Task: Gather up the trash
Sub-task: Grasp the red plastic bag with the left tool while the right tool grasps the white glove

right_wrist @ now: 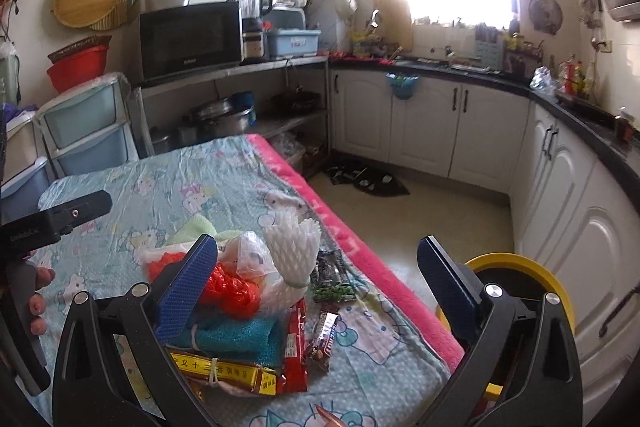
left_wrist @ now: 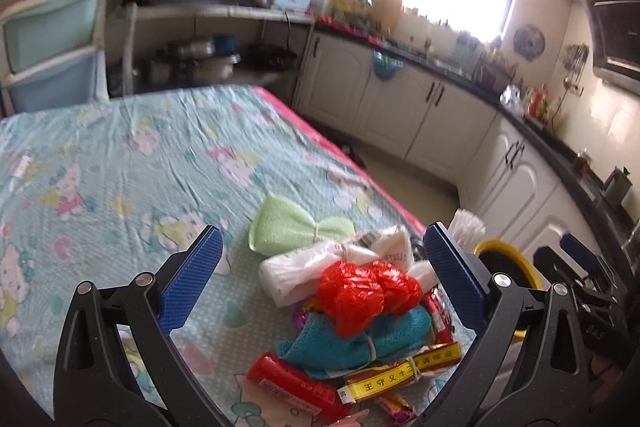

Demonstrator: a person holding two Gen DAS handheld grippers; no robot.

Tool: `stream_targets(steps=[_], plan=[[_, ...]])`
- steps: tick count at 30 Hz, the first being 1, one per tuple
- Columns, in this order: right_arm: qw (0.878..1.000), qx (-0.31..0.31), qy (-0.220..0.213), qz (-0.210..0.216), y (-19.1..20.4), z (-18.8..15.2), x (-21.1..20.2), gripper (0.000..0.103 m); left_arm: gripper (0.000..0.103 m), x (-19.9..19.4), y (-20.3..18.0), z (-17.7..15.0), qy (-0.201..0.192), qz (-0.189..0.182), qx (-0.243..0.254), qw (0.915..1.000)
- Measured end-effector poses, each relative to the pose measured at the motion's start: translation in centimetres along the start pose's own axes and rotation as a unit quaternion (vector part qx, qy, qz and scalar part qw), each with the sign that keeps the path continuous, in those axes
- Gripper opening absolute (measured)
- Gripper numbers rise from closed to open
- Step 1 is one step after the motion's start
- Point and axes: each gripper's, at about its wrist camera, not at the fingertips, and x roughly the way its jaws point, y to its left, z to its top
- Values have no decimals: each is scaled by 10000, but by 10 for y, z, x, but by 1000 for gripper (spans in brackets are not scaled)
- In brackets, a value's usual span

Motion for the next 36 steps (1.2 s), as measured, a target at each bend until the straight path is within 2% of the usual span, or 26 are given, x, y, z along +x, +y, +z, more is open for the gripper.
stream_targets(steps=[3,8,12,16,18,20,21,22,23,27,30,36], plan=[[9996,-13,263,59,-3,-1,22,97,93,17,2,-5,319,-171,-31,9993],[9969,130,659,408,-12,-6,58,97,92,38,8,-19,771,-428,-210,9959],[9917,404,926,801,-17,-7,78,95,83,49,10,-26,1020,-712,-359,9916],[9841,646,1176,1163,-20,-6,96,77,74,59,8,-35,1220,-877,-424,9877],[9799,759,1305,1306,-22,-7,104,64,67,64,7,-38,1297,-880,-424,9867],[9758,831,1392,1470,-23,-8,108,44,62,67,6,-40,1373,-916,-447,9853],[9747,825,1405,1530,-22,-8,108,39,56,68,5,-42,1405,-907,-425,9850],[9744,792,1398,1575,-21,-8,107,29,53,69,4,-42,1416,-881,-382,9853],[9746,773,1375,1587,-21,-8,108,25,45,70,3,-42,1417,-858,-356,9855],[9748,663,1301,1688,-20,-8,101,22,23,71,0,-42,1429,-809,-304,9860],[9767,553,1196,1694,-19,-7,91,21,13,68,-2,-40,1379,-765,-196,9873],[9799,484,915,1707,-25,1,69,21,10,45,-15,-30,1075,-807,90,9909]])
